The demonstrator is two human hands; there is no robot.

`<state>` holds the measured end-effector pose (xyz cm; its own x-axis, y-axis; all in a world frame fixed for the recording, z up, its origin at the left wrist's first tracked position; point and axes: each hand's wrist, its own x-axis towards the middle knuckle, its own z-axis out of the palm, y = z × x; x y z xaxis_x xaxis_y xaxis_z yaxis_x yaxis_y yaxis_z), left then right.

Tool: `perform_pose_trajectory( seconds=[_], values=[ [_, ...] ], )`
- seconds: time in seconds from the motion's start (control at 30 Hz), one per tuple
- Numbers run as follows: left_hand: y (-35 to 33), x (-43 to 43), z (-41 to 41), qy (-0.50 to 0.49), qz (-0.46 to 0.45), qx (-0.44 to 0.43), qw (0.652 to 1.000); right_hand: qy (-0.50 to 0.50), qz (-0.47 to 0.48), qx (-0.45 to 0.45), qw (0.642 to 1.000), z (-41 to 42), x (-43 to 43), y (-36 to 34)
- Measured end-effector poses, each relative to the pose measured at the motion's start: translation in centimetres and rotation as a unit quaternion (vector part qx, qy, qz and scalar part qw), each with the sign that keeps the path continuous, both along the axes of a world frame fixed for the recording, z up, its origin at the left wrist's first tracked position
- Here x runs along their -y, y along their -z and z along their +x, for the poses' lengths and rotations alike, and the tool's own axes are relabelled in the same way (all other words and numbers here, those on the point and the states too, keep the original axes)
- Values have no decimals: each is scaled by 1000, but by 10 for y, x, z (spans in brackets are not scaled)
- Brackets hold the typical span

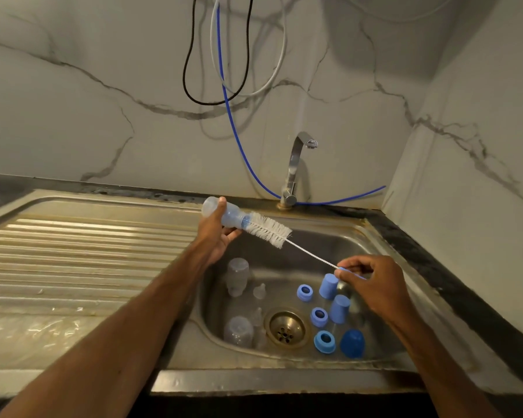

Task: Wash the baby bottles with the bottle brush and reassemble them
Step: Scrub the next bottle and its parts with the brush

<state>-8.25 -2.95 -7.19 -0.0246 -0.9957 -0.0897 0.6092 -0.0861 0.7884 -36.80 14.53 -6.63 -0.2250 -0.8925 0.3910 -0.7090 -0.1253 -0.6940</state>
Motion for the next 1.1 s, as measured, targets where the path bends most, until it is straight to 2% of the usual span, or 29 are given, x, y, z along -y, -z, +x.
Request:
perform_pose_trajectory(
  seconds=[0.13,0.27,0.3,0.4,0.57,0.67,0.77,0.97,1.03,1.1],
  values=[
    [0,-2,-1,39,-19,6,999,-16,12,20,1000,3,-7,-3],
    [-3,-7,-6,74,-19,-18,997,-42,182,88,978,13,-7,-5],
    [-4,-7,-7,70,-17,-22,997,-47,198,105,973,14,-7,-5],
    [-3,-5,-7,34,-3,-18,999,-55,139,126,981,10,-8,-7],
    [-2,-4,-2,19,7,-30,999,-55,60,91,993,4,-13,-7],
    [-1,-6,-3,18,4,-7,1000,-67,113,85,988,9,-10,-8],
    [0,-5,-4,7,2,18,1000,-73,193,116,972,14,-7,-6],
    [1,-6,-6,7,6,33,999,-95,81,99,987,9,-17,-16],
    [2,-7,-7,27,7,27,999,-91,101,105,985,6,-14,-11],
    [0,-8,-6,31,20,-2,999,-87,163,117,976,6,-10,-7]
  ],
)
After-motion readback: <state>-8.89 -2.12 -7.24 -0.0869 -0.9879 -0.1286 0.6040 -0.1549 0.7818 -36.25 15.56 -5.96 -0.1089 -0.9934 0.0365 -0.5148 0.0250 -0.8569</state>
